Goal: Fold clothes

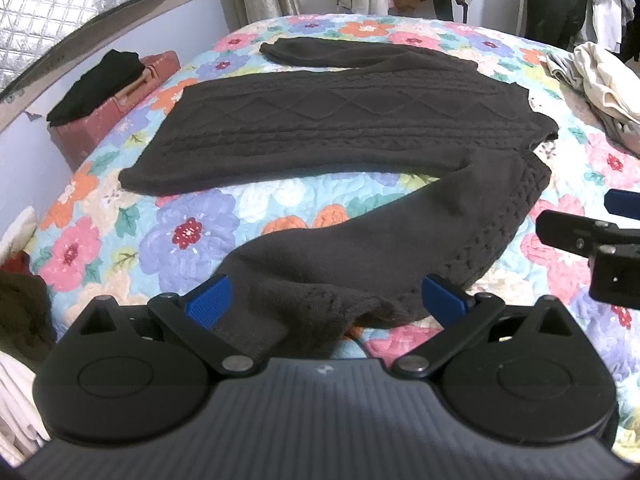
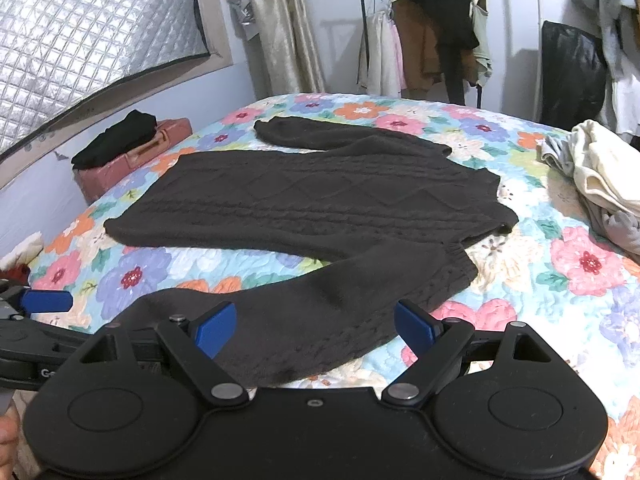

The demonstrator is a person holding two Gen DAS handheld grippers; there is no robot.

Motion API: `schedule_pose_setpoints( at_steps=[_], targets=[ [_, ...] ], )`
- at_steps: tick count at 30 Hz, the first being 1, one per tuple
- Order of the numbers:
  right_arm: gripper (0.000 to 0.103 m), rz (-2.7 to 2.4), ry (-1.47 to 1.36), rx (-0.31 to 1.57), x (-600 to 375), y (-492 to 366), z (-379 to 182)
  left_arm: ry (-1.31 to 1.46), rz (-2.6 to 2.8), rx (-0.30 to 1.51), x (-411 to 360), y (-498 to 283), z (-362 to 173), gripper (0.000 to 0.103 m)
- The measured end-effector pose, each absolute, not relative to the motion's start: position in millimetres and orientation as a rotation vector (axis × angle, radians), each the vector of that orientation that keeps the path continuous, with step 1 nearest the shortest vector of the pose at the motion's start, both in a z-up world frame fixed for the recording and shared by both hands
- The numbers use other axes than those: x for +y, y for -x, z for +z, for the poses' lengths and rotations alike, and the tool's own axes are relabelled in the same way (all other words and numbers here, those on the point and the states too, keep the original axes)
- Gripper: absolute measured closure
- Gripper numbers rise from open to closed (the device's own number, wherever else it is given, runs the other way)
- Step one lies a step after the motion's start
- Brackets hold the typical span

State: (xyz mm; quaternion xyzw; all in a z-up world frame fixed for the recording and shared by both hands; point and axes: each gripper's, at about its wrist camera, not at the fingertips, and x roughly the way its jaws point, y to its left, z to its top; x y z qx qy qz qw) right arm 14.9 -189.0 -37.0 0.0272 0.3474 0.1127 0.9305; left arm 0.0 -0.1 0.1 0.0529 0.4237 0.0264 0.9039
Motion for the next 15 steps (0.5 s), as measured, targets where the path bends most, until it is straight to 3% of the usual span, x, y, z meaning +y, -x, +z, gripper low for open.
schedule_pose_setpoints(
  at_steps=[15],
  targets=[
    [0.014,0.224,-0.057,0.726,-190.2,-16.3,-39.1,-0.072,0.037,0.912,-0.1,-2.5,-2.5,0.000]
  ],
)
